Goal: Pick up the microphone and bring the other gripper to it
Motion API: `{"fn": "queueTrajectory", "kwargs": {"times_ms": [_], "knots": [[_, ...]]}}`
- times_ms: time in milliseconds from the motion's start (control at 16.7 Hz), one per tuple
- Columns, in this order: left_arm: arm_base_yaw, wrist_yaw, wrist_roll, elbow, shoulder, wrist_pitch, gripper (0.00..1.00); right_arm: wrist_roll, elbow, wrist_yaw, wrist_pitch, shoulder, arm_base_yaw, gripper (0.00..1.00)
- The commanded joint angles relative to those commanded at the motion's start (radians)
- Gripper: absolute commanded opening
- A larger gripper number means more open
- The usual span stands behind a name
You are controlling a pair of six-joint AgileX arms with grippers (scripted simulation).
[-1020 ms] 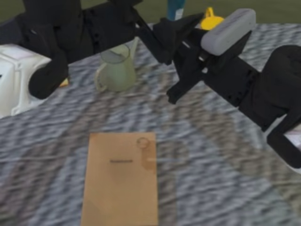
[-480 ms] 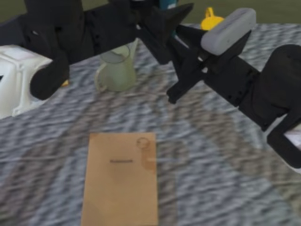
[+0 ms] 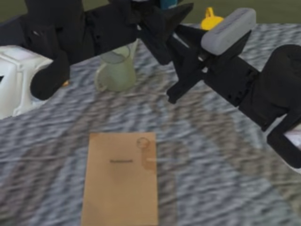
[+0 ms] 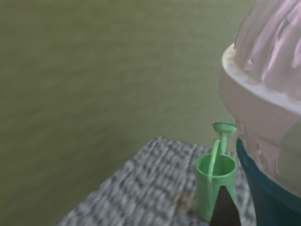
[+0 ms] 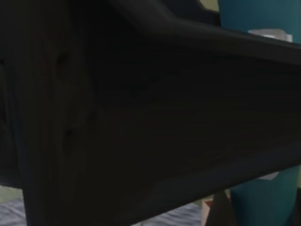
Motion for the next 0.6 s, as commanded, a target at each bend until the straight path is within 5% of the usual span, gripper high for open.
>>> {"fn": "queueTrajectory", "kwargs": {"times_ms": [120, 600], "knots": [[0.000, 0.000, 0.000, 0.000, 0.000, 0.000, 0.00, 0.000, 0.000, 0.000, 0.000, 0.000, 0.000, 0.00], [0.000, 0.000, 0.000, 0.000, 0.000, 0.000, 0.00, 0.000, 0.000, 0.000, 0.000, 0.000, 0.000, 0.60]]}}
